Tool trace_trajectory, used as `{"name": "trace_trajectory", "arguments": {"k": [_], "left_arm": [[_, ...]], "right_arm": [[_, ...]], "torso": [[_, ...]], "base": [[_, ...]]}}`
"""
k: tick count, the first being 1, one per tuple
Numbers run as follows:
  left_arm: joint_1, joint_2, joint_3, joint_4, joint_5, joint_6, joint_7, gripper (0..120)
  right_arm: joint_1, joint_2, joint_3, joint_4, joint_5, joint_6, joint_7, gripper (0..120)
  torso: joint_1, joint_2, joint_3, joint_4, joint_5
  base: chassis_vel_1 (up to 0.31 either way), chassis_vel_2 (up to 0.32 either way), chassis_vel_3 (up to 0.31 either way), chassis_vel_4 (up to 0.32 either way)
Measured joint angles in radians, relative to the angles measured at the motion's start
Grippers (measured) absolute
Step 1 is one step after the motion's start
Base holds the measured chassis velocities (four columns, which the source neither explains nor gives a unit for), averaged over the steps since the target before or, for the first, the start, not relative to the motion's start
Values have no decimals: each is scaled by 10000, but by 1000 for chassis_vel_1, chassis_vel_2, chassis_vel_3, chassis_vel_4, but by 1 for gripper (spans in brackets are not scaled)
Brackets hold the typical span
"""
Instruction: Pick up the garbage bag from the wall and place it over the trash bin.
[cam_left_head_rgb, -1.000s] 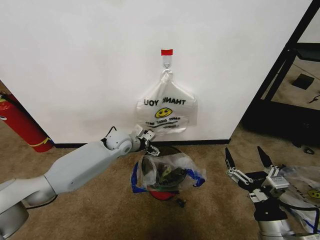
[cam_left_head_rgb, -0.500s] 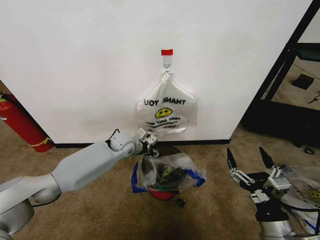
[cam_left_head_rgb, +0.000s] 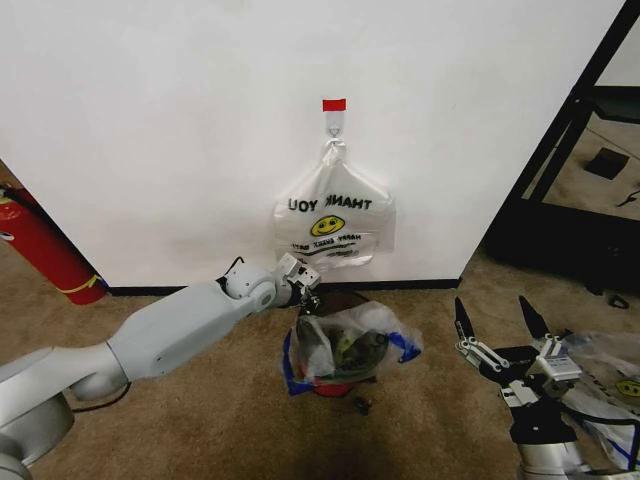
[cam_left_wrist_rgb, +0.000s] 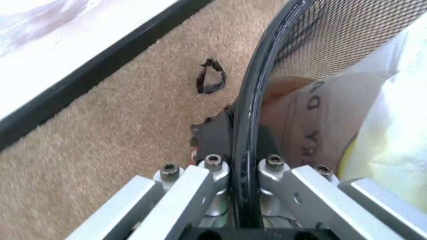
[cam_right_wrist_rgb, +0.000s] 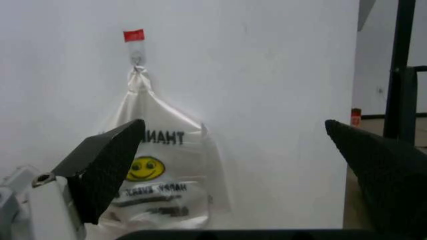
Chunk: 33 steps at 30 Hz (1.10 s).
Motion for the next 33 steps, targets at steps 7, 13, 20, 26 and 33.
{"name": "trace_trajectory", "arguments": {"k": [7,13,20,26,33], "left_arm": [[1081,878,-1174,-1634,-1507,190,-1709,0],[2115,1293,-1934,-2500,-2295,-114,-3604,0],[3652,643,-3742,-2965,-3308,-1015,-6173,0],[5065,-400,-4874,-3650,-3229,-1674,-7781,0],[5911,-912,-5157,-3926,-2830,-2168,-8376,0]], "right_arm": [[49,-38,52,-260,92,-129,230,100],[191,-71,20,-412,136,-379,401,100],[310,-58,-61,-648,-52,-594,646,100],[176,-31,-283,-765,-407,-619,747,100],[219,-41,-444,-802,-535,-839,900,100]], "torso": [[0,0,-1,3,3],[0,0,0,6,-2],[0,0,1,4,0],[0,0,0,3,0],[0,0,0,6,2]], "base": [[0,0,0,0],[0,0,0,0],[0,0,0,0],[0,0,0,0],[0,0,0,0]]}}
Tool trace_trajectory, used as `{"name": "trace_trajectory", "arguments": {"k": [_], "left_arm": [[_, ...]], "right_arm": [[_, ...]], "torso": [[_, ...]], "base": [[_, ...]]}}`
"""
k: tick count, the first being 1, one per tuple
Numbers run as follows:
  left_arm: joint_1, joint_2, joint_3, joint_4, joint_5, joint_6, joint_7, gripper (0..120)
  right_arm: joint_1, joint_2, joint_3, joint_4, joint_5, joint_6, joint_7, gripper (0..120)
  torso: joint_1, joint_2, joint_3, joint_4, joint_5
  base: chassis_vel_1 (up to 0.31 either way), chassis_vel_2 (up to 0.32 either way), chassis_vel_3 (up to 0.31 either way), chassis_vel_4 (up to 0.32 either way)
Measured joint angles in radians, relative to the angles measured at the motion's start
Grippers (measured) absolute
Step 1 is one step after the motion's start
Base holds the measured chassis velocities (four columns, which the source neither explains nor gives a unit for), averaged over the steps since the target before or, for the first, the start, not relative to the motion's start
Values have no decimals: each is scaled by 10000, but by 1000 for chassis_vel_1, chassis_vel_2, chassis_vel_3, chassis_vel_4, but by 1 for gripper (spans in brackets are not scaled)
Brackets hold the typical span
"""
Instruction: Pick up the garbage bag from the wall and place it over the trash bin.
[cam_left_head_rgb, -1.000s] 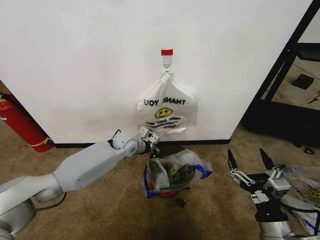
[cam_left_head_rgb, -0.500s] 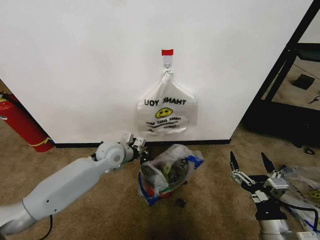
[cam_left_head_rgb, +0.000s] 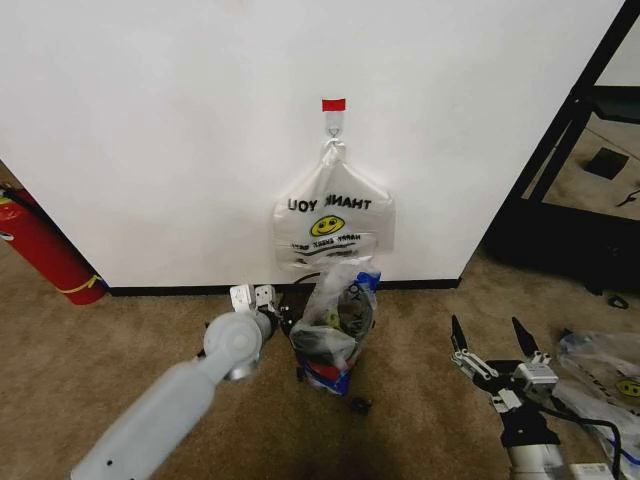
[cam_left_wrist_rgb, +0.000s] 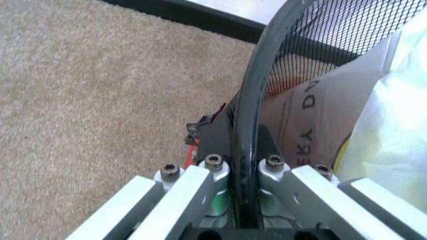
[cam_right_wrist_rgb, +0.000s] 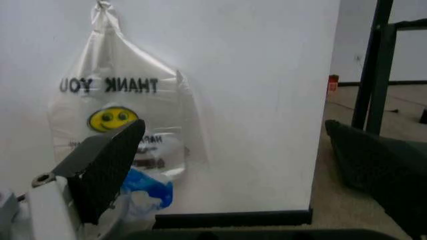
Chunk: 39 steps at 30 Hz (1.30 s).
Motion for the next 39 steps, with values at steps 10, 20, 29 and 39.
{"name": "trace_trajectory", "arguments": {"k": [10,20,29,39], "left_arm": [[284,-209,151,-161,916,-470,-307,0],[430,-534,426,186,1620,-610,-395,0],[363,-214,457,-74,1525,-293,-522,18],[530,168,213,-520,1807,-124,-309,52]], "right_arm": [[17,57,-180,-157,-106,-45,70,100],[30,46,-170,-292,-130,-28,110,100],[9,58,-162,-381,-129,51,110,100],[108,-4,-317,-197,-92,-164,206,100]], "torso": [[0,1,-1,-2,0],[0,0,0,-1,-1],[0,1,0,-2,0],[0,1,0,-1,-2]], "base": [[0,0,0,0],[0,0,0,0],[0,0,0,0],[0,0,0,0]]}}
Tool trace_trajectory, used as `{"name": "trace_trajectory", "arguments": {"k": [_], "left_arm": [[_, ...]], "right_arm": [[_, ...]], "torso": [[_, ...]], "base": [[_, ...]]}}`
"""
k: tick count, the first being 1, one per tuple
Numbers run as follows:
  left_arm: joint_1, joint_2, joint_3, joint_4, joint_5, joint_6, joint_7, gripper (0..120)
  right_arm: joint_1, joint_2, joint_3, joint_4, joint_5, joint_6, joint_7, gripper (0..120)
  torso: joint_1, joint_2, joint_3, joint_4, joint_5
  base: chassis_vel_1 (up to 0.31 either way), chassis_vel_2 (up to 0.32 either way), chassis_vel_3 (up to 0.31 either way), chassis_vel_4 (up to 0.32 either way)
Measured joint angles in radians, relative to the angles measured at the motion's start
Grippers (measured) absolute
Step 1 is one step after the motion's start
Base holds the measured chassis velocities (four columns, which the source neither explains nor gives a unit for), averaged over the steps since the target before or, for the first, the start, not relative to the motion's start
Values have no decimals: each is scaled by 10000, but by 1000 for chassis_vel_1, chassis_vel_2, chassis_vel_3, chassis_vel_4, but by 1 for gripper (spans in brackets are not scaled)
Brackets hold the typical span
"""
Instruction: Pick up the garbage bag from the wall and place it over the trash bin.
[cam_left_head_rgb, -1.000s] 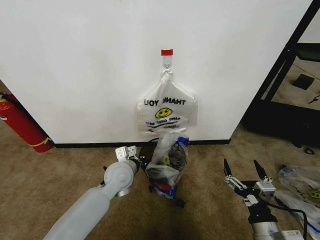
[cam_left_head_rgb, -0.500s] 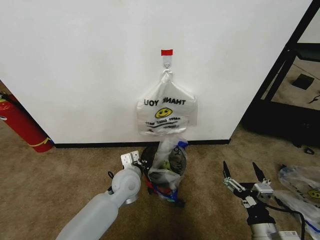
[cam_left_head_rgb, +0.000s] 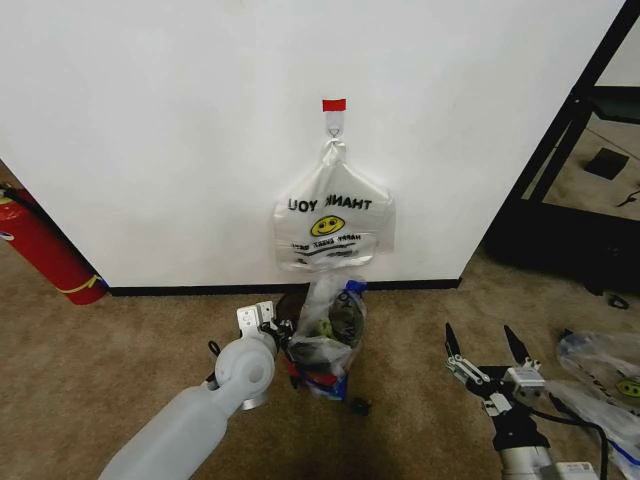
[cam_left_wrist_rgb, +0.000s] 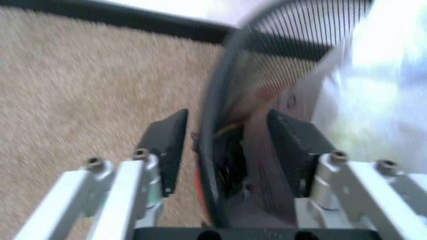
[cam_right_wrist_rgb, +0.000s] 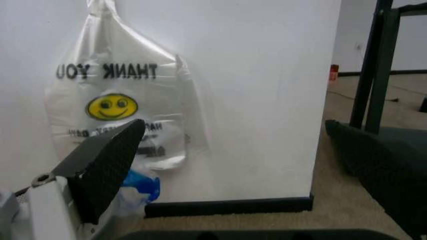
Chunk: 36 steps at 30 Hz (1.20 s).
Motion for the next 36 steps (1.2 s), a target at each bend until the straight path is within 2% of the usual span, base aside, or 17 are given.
{"name": "trace_trajectory", "arguments": {"k": [5,6,9,12,13,16,18,19,21,22,23,25,29,34,36], "left_arm": [[-66,548,-248,-434,624,-128,523,74],[-66,548,-248,-434,624,-128,523,74],[48,869,-485,-1011,1134,-149,784,86],[672,1290,-818,-1877,1750,-196,1222,98],[672,1290,-818,-1877,1750,-196,1222,98],[1414,1660,-877,-2638,2958,-588,2085,100],[1431,1742,-556,-2603,4309,-1350,2819,100],[1431,1742,-556,-2603,4309,-1350,2819,100],[1274,1753,-309,-2536,5280,-1882,3500,100],[1252,1754,-266,-2597,5367,-1949,3648,100],[1241,1763,-222,-2690,5437,-2002,3810,100],[1343,1828,-214,-2817,5682,-2215,4126,100],[1685,1914,-340,-3009,5931,-2471,4388,100],[2423,1880,-935,-3429,5994,-2567,4479,100],[2483,1872,-1000,-3450,5997,-2567,4474,100]], "right_arm": [[90,-121,-295,207,56,-436,267,100],[90,-121,-295,207,56,-436,267,100],[283,-234,-529,420,-20,-1158,800,100],[675,-457,-782,605,-31,-2254,1492,100],[675,-457,-782,605,-31,-2254,1492,100],[1200,-829,-992,699,287,-3458,1925,100],[1394,-985,-1075,646,575,-3890,2036,100],[1394,-985,-1075,646,575,-3890,2036,100],[1794,-1151,-1209,246,924,-4255,2095,100],[2042,-1224,-1278,72,1052,-4389,2099,100],[2399,-1310,-1360,-108,1262,-4602,2100,100],[3210,-1506,-1650,-387,1870,-5110,2117,100],[4408,-1752,-2238,-818,2838,-5809,2105,100],[6486,-2042,-3512,-1533,4255,-7120,1878,100],[6735,-2043,-3712,-1606,4342,-7282,1875,100]], "torso": [[0,0,0,-1,0],[0,0,0,-1,0],[0,0,0,-3,-1],[0,0,0,-2,0],[0,0,0,-2,0],[0,0,0,12,3],[0,0,0,1,-3],[0,0,0,1,-3],[0,0,1,-12,0],[1,0,1,-12,1],[0,0,1,-2,2],[0,0,1,-7,1],[1,0,1,5,1],[1,0,1,1,1],[1,0,1,0,1]], "base": [[0,0,0,0],[0,0,0,0],[0,0,0,0],[0,0,0,0],[0,0,0,0],[0,0,0,0],[0,0,0,0],[0,0,0,0],[0,0,0,0],[0,0,0,0],[0,0,0,0],[0,0,0,0],[0,0,0,0],[0,0,0,0],[0,0,0,0]]}}
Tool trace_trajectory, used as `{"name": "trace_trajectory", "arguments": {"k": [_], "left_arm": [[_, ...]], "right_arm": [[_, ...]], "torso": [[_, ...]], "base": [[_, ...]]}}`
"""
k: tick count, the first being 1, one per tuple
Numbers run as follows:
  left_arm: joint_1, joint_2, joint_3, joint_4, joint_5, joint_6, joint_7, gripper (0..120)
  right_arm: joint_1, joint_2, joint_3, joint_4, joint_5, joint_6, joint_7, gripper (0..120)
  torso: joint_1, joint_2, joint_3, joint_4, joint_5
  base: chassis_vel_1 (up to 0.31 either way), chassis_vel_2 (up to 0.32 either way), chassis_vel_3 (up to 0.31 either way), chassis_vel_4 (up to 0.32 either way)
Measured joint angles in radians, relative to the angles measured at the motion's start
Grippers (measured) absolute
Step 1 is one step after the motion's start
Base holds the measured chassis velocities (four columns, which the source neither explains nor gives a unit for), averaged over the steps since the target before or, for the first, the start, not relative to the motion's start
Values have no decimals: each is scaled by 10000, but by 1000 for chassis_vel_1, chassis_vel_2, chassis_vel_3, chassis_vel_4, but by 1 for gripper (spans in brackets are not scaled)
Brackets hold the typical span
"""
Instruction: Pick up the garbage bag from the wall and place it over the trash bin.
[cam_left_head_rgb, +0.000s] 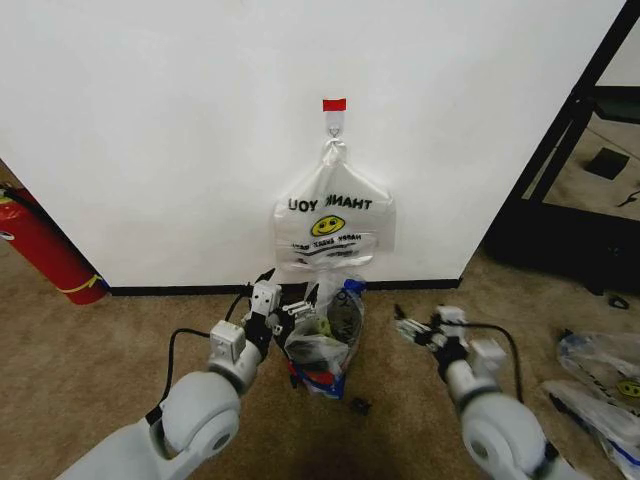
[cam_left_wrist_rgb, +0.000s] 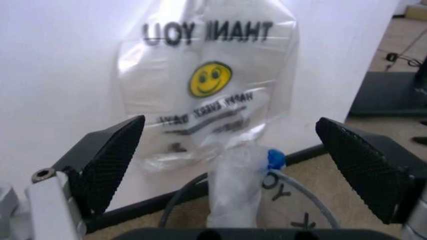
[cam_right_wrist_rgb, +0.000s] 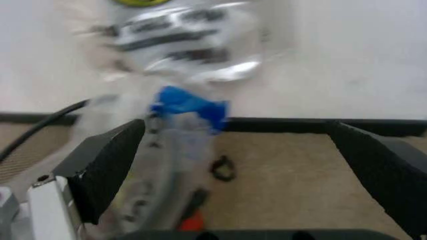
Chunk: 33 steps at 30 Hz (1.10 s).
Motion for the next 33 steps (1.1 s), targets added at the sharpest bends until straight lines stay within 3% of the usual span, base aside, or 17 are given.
{"name": "trace_trajectory", "arguments": {"k": [4,11,23,33], "left_arm": [[245,-27,-198,-12,43,4,-27,100],[233,-60,-208,93,87,18,-47,100],[19,-64,-38,283,75,-19,-22,100],[-2,-66,-30,321,62,-87,27,100]], "right_arm": [[1535,332,-1350,-622,307,-877,470,100],[2477,1064,-2274,-1330,1120,-1955,1945,100],[2840,1681,-2195,-2013,2580,-2434,3442,100],[3030,2027,-2328,-2563,2720,-2562,3829,100]], "torso": [[0,0,0,1,-1],[0,0,0,-1,-1],[0,0,-1,-1,-2],[0,0,-1,0,-2]], "base": [[0,0,0,0],[0,0,0,0],[0,0,0,0],[0,0,0,0]]}}
